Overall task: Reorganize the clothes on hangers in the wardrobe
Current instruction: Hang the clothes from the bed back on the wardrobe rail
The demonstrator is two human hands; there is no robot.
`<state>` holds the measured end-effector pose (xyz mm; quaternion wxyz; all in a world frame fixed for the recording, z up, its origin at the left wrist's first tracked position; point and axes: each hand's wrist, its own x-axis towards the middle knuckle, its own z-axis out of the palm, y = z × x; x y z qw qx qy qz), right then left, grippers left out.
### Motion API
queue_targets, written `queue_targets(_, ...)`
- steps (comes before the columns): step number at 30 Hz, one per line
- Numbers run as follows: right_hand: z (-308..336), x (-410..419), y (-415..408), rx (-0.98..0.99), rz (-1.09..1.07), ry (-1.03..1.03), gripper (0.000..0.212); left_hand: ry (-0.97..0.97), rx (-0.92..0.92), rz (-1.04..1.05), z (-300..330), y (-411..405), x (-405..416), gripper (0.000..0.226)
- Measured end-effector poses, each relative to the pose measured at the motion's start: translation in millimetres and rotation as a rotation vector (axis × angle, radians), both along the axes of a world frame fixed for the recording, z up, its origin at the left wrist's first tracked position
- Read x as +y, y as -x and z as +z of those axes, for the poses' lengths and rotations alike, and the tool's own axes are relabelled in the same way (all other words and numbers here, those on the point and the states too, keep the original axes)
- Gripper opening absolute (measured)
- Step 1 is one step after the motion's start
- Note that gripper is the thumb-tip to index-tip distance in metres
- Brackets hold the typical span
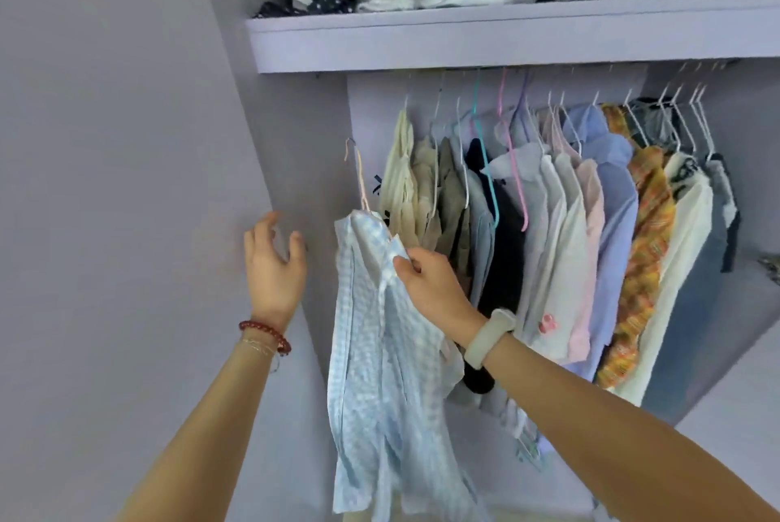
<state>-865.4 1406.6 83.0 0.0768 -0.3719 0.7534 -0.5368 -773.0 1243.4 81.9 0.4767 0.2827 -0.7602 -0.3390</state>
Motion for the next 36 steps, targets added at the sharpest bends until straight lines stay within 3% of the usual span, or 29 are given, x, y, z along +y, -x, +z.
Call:
queue_targets(5, 9, -57, 16, -0.066, -0.103, 0.165, 0.044, 0.096, 0.131, -0.006, 45, 16, -16, 0.033)
queue_targets(8, 9, -79, 31, -0.046, -0.165, 0.246, 0.044, 0.252, 0.188, -0.058, 73, 39, -24, 0.034)
queue_targets(13, 9, -116, 65, 0.070, -0.254, 0.308, 0.045, 0.571, 0.095, 0.048, 101, 91, -51, 0.046)
queue_targets(17, 8, -144, 85, 0.050, -0.289, 0.413, 0.043, 0.728, 0.011, 0.106, 106, 126, -79, 0.057)
queue_targets(21, 16, -173, 105, 0.021, -0.325, 0.429, 0.042, 0.748, 0.004, 0.149, 102, 150, -100, 0.056)
queue_targets(27, 30, -206, 140, 0.008, -0.391, 0.469, 0.044, 0.780, 0.144, 0.156, 93, 167, -114, 0.055)
queue_targets(33, 18, -212, 182, -0.056, -0.563, 0.306, 0.023, 0.787, 0.199, 0.155, 93, 172, -113, 0.055)
queue_targets(36, 10, -206, 195, -0.094, -0.567, 0.290, 0.023, 0.799, 0.210, 0.168, 93, 174, -114, 0.055)
